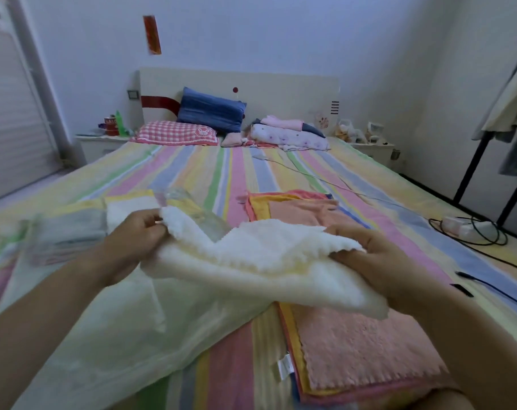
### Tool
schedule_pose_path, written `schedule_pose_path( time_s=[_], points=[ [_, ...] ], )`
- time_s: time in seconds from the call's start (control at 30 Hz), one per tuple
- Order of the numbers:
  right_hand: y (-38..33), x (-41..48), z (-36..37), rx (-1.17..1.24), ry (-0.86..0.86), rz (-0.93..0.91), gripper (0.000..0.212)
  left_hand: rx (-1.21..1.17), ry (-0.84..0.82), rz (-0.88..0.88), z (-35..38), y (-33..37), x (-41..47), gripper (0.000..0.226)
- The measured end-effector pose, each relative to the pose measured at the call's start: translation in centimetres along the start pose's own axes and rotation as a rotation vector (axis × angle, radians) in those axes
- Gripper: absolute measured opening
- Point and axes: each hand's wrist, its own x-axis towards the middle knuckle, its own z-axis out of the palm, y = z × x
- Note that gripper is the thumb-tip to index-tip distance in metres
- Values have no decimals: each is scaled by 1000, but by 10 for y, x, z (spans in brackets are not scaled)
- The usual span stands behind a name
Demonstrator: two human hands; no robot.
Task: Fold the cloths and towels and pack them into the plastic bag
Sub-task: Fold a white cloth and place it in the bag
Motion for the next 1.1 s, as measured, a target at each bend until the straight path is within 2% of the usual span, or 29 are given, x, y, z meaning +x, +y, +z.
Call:
schedule_pose_path(
  time_s=[0.07,0.13,0.2,0.27,0.37,0.5,0.6,0.67,0.73,0.83,0.9,0.97,1.1],
  points=[
    [-3,1,0,-49,-150,62,23,82,-117,-138,-5,-6,-6,35],
    [2,5,2,-80,-121,147,27,204,-201,-219,-7,-11,-8,27],
    [17,10,4,79,-59,316,19,240,-245,-292,-4,-19,-7,25],
    [38,13,3,222,-55,466,21,215,-270,-368,3,-32,-1,26],
    [82,23,-7,174,76,594,35,174,-234,-457,24,-59,18,24],
    [125,47,-23,-11,227,626,22,36,-154,-480,61,-82,62,19],
    [143,75,-38,-77,331,580,27,-125,-60,-424,87,-88,108,16],
    [153,98,-48,-76,415,557,22,-144,29,-380,104,-90,141,14],
    [168,125,-57,-78,482,549,16,-72,72,-359,118,-98,172,16],
    [198,160,-62,-163,508,601,20,59,52,-358,134,-123,212,23],
    [219,175,-63,-242,478,666,22,374,48,-298,139,-143,228,28],
    [234,183,-62,-242,459,719,23,728,-31,-255,143,-157,237,28],
    [242,187,-61,-96,453,711,18,935,-268,-322,154,-166,246,39]
  ],
)
